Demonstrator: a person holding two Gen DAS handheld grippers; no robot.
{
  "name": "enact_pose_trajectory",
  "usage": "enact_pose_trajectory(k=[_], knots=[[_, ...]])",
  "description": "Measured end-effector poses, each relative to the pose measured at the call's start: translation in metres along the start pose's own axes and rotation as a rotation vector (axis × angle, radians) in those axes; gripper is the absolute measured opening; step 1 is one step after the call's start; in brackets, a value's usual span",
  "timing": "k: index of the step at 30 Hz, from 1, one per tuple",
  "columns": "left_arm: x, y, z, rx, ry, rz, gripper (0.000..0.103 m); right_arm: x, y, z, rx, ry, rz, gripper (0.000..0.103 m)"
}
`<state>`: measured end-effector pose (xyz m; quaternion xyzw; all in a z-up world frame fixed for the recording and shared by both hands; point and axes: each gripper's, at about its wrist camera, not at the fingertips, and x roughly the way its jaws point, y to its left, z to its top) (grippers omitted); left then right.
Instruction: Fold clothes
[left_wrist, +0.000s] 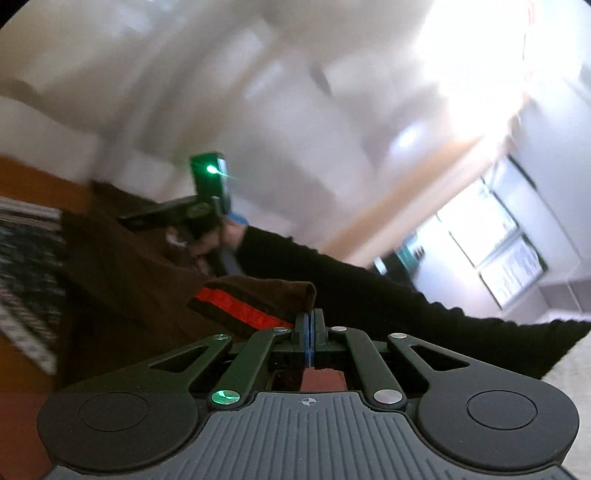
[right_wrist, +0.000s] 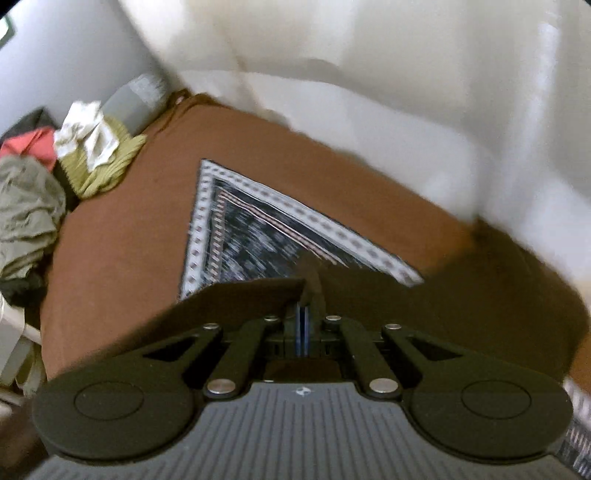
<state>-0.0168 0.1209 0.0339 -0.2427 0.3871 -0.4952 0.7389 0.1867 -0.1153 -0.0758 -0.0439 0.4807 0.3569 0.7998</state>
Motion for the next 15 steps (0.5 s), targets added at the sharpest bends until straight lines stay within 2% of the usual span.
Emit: enact_pose_trajectory(k=[3, 5, 7, 9, 13, 15], knots=[[0.055, 0.007, -0.012, -0.03, 0.086, -0.001, 0.0, -0.004, -0.031, -0.041, 0.09, -0.015, -0.016, 0.002], [0.092, 0.013, -0.022, -0.025, 0.134, 0.03, 0.0, -0.003, -0.048, -0.07, 0.145, -0.009, -0.053, 0.003], [0.126, 0.021, -0.032, -0.021, 0.173, 0.072, 0.0, 0.0, -0.064, -0.097, 0.204, 0.004, -0.104, 0.008], [0.155, 0.031, -0.042, -0.033, 0.212, 0.104, 0.0, -0.007, -0.077, -0.124, 0.255, 0.01, -0.152, 0.022], [0.194, 0.043, -0.062, 0.006, 0.282, 0.177, 0.0, -0.056, -0.081, -0.174, 0.341, -0.064, -0.183, 0.025], [0.2, 0.043, -0.065, 0.013, 0.292, 0.186, 0.0, -0.091, -0.077, -0.201, 0.379, -0.107, -0.203, 0.034]])
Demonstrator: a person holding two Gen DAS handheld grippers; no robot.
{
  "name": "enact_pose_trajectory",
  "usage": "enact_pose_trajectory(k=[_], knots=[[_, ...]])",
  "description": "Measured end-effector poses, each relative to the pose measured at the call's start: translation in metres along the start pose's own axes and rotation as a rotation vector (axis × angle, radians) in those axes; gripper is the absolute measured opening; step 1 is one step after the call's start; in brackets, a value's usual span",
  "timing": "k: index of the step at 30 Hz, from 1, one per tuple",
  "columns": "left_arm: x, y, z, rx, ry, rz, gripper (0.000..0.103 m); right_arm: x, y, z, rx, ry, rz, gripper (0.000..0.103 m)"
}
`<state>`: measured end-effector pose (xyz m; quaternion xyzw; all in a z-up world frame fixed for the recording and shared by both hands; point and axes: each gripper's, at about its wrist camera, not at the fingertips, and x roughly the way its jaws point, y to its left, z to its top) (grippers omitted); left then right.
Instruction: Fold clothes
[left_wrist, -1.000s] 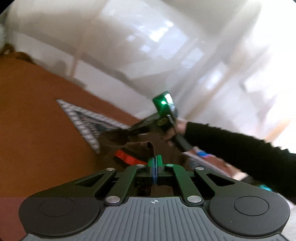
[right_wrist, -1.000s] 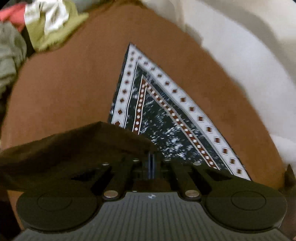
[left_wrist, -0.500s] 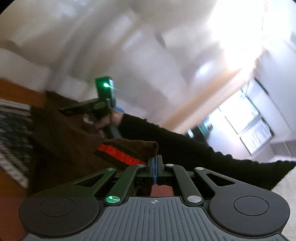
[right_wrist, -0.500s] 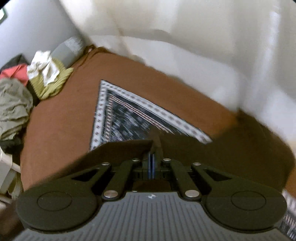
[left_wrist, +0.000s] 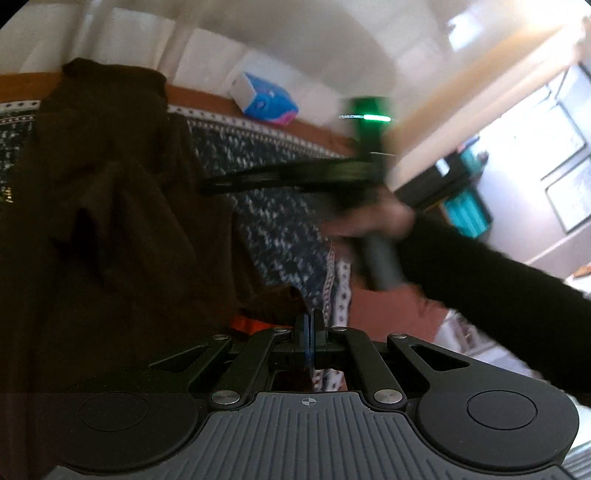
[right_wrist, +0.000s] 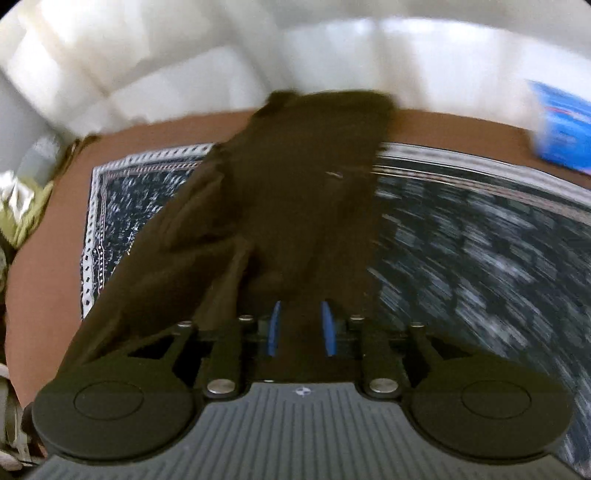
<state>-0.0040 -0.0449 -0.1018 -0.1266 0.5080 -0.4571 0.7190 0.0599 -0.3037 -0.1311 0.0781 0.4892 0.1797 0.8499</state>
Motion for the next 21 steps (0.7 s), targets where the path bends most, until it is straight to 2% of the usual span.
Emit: enact_pose_trajectory(k=[2, 4, 5, 6, 9, 13, 16, 19, 20, 21], knots=[[0.004, -0.001, 0.0, 0.004, 0.001, 0.004, 0.0, -0.041, -0.013, -0.025, 0.056, -0.042, 0.006, 0.038], [0.007, -0.005, -0.002, 0.032, 0.002, 0.014, 0.0, -0.076, -0.016, -0.053, 0.149, -0.069, 0.057, 0.047], [0.01, -0.006, -0.003, 0.045, 0.007, 0.02, 0.0, -0.091, -0.017, -0.067, 0.202, -0.076, 0.092, 0.06], [0.012, -0.007, -0.005, 0.057, 0.015, 0.025, 0.0, -0.099, -0.018, -0.081, 0.275, -0.063, 0.151, 0.067], [0.019, -0.013, -0.015, 0.088, 0.043, 0.036, 0.0, -0.105, -0.018, -0.119, 0.503, -0.013, 0.322, 0.068], [0.025, -0.025, -0.028, 0.139, 0.084, 0.049, 0.0, -0.083, -0.027, -0.153, 0.815, 0.064, 0.459, 0.07], [0.032, -0.028, -0.039, 0.138, 0.111, 0.054, 0.0, -0.068, -0.029, -0.164, 0.934, 0.109, 0.503, 0.07], [0.037, -0.028, -0.048, 0.116, 0.116, 0.059, 0.003, -0.055, -0.022, -0.161, 0.93, 0.155, 0.516, 0.07], [0.037, -0.028, -0.049, 0.11, 0.119, 0.061, 0.014, -0.052, -0.018, -0.158, 0.902, 0.166, 0.51, 0.065], [0.036, -0.028, -0.051, 0.105, 0.124, 0.063, 0.022, -0.048, -0.014, -0.155, 0.874, 0.178, 0.502, 0.039]])
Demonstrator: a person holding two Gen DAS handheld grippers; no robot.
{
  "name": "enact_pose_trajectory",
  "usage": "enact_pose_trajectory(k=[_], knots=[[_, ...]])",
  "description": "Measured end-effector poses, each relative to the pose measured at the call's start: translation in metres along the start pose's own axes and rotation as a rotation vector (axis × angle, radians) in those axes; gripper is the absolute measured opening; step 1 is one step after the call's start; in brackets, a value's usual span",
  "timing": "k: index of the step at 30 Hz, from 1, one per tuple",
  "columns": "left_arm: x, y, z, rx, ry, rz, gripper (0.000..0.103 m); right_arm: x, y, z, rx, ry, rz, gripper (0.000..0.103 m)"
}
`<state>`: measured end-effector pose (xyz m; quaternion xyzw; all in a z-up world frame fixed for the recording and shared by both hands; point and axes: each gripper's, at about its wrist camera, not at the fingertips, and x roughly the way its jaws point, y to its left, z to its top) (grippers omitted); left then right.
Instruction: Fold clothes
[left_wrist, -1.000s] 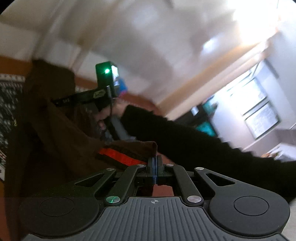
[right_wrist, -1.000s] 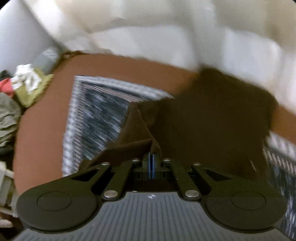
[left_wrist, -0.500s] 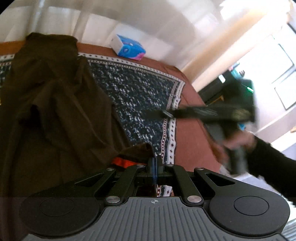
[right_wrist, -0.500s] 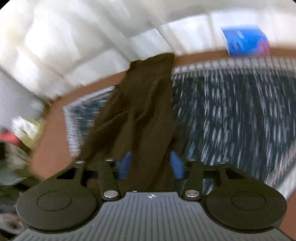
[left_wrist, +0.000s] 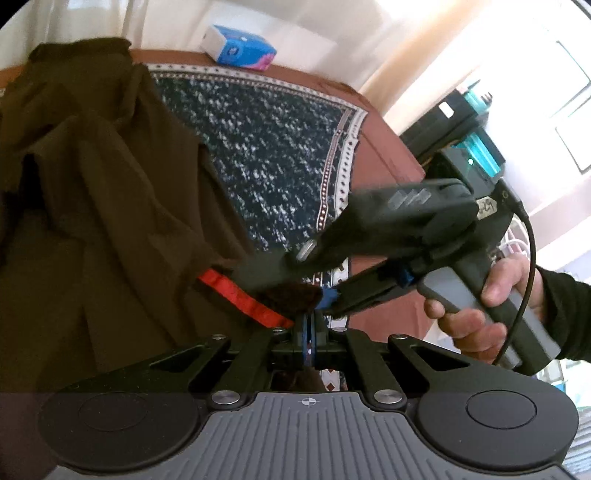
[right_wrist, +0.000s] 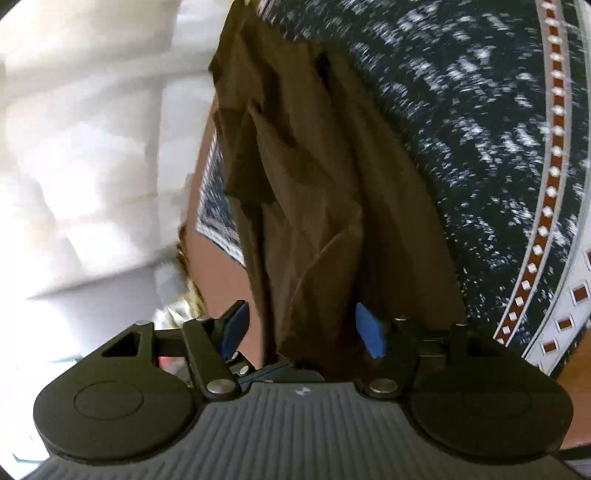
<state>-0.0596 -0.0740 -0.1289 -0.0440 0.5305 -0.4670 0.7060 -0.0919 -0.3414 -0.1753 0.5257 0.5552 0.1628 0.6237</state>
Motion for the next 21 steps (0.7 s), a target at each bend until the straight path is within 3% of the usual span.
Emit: enact_pose_trajectory(k=[1, 3, 5, 9, 11, 13, 17, 21], knots=[[-0.006, 0.0, -0.003, -0.001, -0.005, 0.013, 0.023, 0.005, 0.004, 0.001, -0.024, 0.013, -0.022, 0.019], [-0.027, 0.002, -0.011, 0.0, -0.033, 0.061, 0.034, 0.007, 0.013, 0.003, -0.065, 0.015, -0.047, 0.009], [-0.06, 0.017, -0.024, -0.031, -0.077, 0.134, 0.047, 0.001, 0.022, 0.004, -0.106, -0.008, -0.055, 0.009], [-0.115, 0.056, -0.065, -0.135, -0.133, 0.424, 0.052, -0.011, 0.042, 0.011, -0.146, -0.04, -0.004, 0.008], [-0.129, 0.077, -0.087, -0.191, -0.118, 0.581, 0.053, -0.012, 0.049, 0.011, -0.172, -0.05, 0.008, 0.009], [-0.133, 0.091, -0.103, -0.206, -0.092, 0.672, 0.053, -0.012, 0.056, 0.012, -0.195, -0.058, 0.014, 0.009], [-0.123, 0.104, -0.123, -0.199, -0.033, 0.695, 0.056, -0.009, 0.066, 0.014, -0.223, -0.065, 0.008, 0.009], [-0.111, 0.109, -0.131, -0.196, -0.032, 0.73, 0.056, -0.009, 0.07, 0.012, -0.238, -0.059, -0.014, 0.009]])
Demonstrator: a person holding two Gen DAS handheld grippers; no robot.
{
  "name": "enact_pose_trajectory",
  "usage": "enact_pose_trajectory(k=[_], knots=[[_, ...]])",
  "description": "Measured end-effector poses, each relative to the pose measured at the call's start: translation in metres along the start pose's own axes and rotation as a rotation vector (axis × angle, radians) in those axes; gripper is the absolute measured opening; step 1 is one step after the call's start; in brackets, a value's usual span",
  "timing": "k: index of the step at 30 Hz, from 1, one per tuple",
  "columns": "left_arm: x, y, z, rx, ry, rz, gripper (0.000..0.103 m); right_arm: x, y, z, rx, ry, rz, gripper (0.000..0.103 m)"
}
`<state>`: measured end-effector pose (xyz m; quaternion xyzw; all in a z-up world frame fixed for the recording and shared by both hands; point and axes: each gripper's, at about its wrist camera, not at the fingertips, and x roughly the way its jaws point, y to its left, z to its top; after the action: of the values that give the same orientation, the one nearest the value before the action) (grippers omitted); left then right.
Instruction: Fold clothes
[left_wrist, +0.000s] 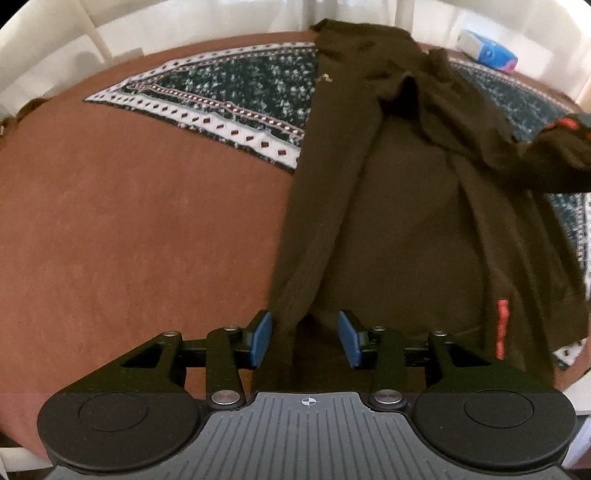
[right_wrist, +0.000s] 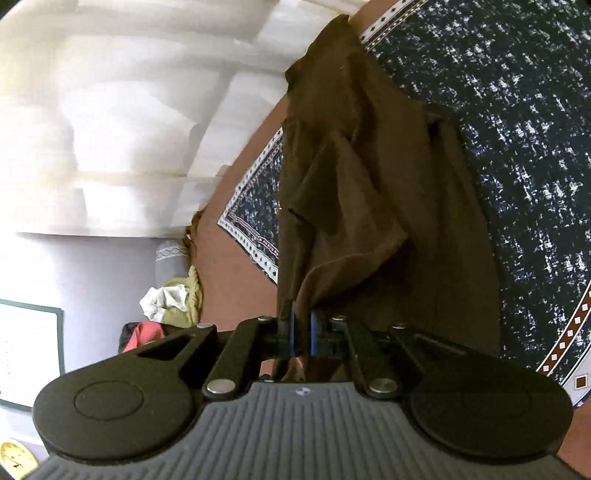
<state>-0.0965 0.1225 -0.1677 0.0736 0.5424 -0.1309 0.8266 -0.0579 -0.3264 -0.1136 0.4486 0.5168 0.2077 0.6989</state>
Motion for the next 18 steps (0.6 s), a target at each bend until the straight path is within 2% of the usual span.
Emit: enact_pose_trajectory(k=[1, 2, 3, 4, 7, 10, 12, 16, 18], knots=[[0.002, 0.0, -0.001, -0.007, 0.002, 0.004, 0.056, -0.001, 0.001, -0.001, -0.001, 0.0, -0.004, 0.009], [0.003, 0.001, -0.003, -0.016, 0.008, 0.005, 0.051, -0.002, 0.001, -0.002, -0.002, -0.003, -0.008, 0.009], [0.006, 0.003, -0.004, -0.027, 0.016, 0.004, 0.029, -0.002, 0.002, -0.002, -0.004, -0.007, -0.015, 0.009], [0.006, 0.005, -0.003, -0.034, 0.024, -0.004, 0.0, -0.003, 0.002, -0.002, -0.006, -0.011, -0.022, 0.009], [-0.009, 0.005, 0.006, -0.02, 0.019, -0.069, 0.0, -0.02, 0.007, -0.001, -0.031, -0.043, -0.012, 0.009], [-0.039, -0.012, 0.022, 0.058, -0.025, -0.161, 0.0, -0.045, 0.022, 0.004, -0.075, -0.105, 0.034, 0.009], [-0.054, -0.028, 0.031, 0.114, -0.052, -0.219, 0.0, -0.072, 0.034, 0.004, -0.12, -0.176, 0.071, 0.009], [-0.053, -0.063, 0.037, 0.179, -0.038, -0.316, 0.0, -0.119, 0.031, -0.005, -0.139, -0.307, 0.073, 0.009], [-0.041, -0.078, 0.033, 0.231, -0.009, -0.32, 0.0, -0.131, 0.008, -0.011, -0.089, -0.341, 0.029, 0.009]])
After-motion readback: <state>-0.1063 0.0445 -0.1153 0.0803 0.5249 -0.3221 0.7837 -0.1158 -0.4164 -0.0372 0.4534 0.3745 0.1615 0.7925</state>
